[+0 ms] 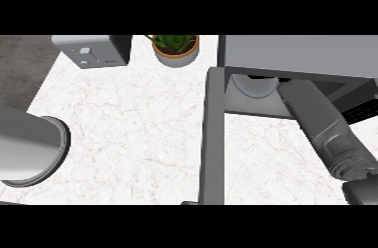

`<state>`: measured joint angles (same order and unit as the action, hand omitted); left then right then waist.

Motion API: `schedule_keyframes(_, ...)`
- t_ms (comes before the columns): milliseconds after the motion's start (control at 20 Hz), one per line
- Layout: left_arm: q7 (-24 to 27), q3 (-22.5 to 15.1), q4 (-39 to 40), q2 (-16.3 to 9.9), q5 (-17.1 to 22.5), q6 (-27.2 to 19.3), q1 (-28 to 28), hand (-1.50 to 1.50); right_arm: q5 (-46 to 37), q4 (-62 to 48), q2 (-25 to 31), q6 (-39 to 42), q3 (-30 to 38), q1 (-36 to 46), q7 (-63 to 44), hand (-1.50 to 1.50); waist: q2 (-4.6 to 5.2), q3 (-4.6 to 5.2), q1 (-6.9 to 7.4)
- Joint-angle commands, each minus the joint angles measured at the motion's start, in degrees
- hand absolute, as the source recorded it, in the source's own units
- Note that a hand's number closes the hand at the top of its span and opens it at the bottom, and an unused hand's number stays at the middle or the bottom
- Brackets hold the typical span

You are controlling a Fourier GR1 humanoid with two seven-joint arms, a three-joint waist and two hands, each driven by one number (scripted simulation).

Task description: Pick up the milk, place it into the microwave and close the microwave

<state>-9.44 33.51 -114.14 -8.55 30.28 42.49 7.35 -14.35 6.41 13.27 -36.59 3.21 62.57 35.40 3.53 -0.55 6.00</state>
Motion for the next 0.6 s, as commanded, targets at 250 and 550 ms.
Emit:
schedule_keyframes(250,0.4,-3.9,1.7,1.4,-2.0,1.1,-2.5,-1.50,6.8,2.0,-2.2,13.0,6.4,-4.7,9.3,-1.50,-1.71,0.35,-2.48)
schedule_keyframes(550,-1.7,-7.2,1.3,2.0,-1.2,0.8,-3.5,1.50,10.4,1.2,-3.8,18.6,9.9,-7.5,11.3,-1.50,-2.18,0.38,-3.08)
